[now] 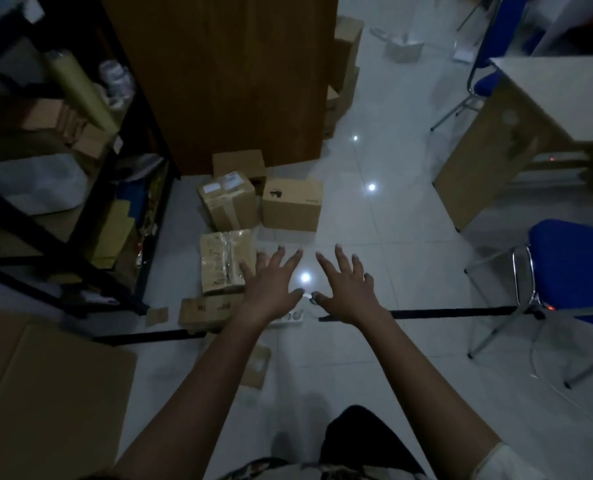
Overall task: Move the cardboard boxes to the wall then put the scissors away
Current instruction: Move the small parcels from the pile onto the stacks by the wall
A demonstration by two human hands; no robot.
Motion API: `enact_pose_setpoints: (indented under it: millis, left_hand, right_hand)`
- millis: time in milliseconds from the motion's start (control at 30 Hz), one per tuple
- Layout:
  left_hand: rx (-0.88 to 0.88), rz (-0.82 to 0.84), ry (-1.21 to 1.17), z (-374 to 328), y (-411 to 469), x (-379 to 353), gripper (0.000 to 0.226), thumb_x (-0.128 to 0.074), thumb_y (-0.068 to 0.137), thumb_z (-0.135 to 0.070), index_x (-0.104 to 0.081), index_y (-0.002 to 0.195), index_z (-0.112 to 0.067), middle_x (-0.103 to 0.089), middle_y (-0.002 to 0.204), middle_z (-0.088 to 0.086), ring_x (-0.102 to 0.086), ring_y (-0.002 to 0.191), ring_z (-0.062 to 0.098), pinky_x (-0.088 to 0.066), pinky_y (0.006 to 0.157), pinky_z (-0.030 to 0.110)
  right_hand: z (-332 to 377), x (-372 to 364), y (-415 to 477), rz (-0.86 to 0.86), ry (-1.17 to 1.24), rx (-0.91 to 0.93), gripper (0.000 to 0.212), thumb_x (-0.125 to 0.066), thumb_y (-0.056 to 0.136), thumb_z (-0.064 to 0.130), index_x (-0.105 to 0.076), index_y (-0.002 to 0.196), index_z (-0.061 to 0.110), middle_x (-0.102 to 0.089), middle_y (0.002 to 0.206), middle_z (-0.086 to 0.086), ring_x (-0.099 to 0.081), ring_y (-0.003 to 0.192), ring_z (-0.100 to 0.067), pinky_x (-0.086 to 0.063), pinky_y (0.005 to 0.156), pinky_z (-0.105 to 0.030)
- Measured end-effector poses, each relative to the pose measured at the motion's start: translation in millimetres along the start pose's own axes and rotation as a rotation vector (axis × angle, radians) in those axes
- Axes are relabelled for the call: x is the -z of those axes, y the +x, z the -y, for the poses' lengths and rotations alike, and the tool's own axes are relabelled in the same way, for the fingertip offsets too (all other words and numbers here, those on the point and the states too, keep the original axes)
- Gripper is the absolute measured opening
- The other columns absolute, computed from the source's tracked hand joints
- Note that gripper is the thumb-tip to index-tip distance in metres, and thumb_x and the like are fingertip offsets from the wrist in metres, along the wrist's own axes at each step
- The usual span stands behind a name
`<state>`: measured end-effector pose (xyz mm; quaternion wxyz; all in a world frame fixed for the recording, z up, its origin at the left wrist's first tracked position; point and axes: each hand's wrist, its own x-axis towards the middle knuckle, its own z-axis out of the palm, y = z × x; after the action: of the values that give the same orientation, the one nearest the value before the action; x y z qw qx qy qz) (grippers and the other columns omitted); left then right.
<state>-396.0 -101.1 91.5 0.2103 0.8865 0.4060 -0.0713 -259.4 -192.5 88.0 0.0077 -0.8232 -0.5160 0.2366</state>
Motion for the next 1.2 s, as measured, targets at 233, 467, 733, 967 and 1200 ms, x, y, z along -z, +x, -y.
enact_pose_setpoints:
  millis: [233, 467, 733, 967, 1200]
  left_hand:
    - [-0.013, 0.057, 0.004, -15, 131, 16, 0.075, -0.049, 0.095, -0.049, -0.004, 0.153, -0.039, 0.002, 0.163, -0.001, 0.007, 0.147, 0.038, 0.003, 0.112, 0.067]
    - [0.028, 0.013, 0.007, -48, 271, 55, 0.072, -0.048, 0.095, -0.049, -0.009, 0.154, -0.035, -0.001, 0.163, 0.001, 0.007, 0.147, 0.039, 0.002, 0.112, 0.068]
    - [0.118, 0.018, -0.05, -42, 409, 84, 0.073, -0.048, 0.095, -0.049, -0.005, 0.153, -0.039, 0.001, 0.163, 0.0, 0.004, 0.148, 0.036, -0.001, 0.112, 0.067]
    - [0.208, 0.125, -0.082, 21, 531, 90, 0.076, -0.052, 0.093, -0.045, -0.006, 0.153, -0.04, -0.003, 0.163, 0.001, 0.0, 0.147, 0.039, -0.007, 0.115, 0.064]
    - [0.214, 0.263, -0.068, 81, 648, 103, 0.075, -0.052, 0.094, -0.043, -0.008, 0.154, -0.036, 0.0, 0.163, -0.001, 0.007, 0.147, 0.039, -0.013, 0.114, 0.061]
  right_hand:
    - [-54, 39, 106, 0.026, 0.037, -0.041, 0.08, -0.05, 0.097, 0.048, 0.002, 0.156, 0.032, 0.018, 0.162, 0.0, 0.003, 0.149, -0.036, -0.014, 0.115, -0.054]
    - [-98, 115, 239, 0.016, -0.006, 0.059, 0.078, -0.05, 0.097, 0.045, -0.001, 0.156, 0.032, 0.013, 0.163, 0.001, 0.0, 0.149, -0.034, -0.016, 0.115, -0.054]
    - [-121, 169, 395, 0.085, -0.023, 0.122, 0.077, -0.053, 0.096, 0.043, -0.006, 0.156, 0.03, 0.007, 0.164, 0.0, -0.006, 0.148, -0.036, -0.02, 0.114, -0.053]
    - [-111, 168, 525, 0.191, -0.037, 0.146, 0.08, -0.056, 0.094, 0.042, -0.006, 0.156, 0.031, 0.004, 0.164, 0.0, -0.011, 0.147, -0.036, -0.024, 0.111, -0.052]
    - [-105, 174, 663, 0.264, -0.001, 0.07, 0.081, -0.056, 0.094, 0.041, -0.006, 0.156, 0.026, -0.001, 0.164, -0.005, -0.022, 0.142, -0.039, -0.031, 0.107, -0.052]
